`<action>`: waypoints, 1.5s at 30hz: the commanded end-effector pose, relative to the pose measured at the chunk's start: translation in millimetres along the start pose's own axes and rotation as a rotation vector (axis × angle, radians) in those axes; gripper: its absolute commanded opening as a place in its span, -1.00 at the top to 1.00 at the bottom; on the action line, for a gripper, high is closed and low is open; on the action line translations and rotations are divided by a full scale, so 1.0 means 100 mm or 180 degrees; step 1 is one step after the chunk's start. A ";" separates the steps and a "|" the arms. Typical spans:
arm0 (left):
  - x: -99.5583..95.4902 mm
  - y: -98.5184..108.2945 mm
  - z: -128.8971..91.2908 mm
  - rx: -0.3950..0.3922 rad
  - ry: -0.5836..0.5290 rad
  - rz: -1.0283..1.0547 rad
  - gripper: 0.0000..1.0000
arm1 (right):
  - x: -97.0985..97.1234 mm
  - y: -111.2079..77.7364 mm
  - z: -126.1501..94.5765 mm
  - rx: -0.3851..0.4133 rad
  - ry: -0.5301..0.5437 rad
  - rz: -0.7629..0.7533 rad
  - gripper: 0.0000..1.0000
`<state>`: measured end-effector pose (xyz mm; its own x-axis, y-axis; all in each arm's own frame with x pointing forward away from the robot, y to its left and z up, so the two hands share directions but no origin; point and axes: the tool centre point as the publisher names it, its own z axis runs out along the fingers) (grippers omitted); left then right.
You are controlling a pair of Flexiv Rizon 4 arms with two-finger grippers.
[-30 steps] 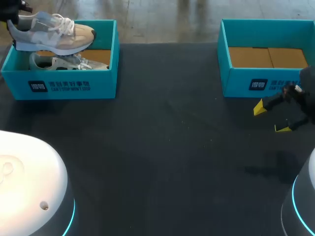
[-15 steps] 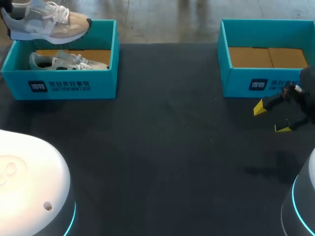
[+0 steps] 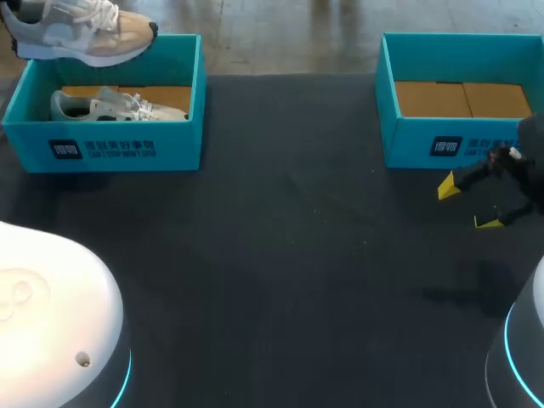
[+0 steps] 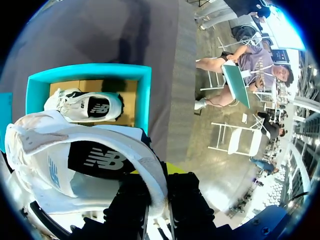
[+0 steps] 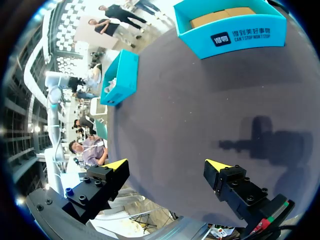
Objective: Take the shoe out of the shoebox, open the shoe tongue, remove and reinsert the insole, then place the shoe into the shoebox
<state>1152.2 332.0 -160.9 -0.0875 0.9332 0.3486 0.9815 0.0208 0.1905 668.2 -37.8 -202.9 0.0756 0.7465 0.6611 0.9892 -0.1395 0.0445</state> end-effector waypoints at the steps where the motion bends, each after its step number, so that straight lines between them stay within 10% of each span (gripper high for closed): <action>1: -0.01 0.15 0.04 0.0071 0.0012 0.0008 1.00 | 0.00 -0.01 0.01 -0.0003 -0.0011 0.0003 -1.00; 45: -0.53 0.45 0.57 0.0038 0.0009 -0.0060 1.00 | 0.00 -0.01 0.01 -0.0003 -0.0011 0.0003 -1.00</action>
<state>1210.0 302.7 -220.8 -0.1065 0.9293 0.3536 0.9826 0.0440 0.1804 668.2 -37.9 -202.9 0.0756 0.7465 0.6611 0.9892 -0.1396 0.0444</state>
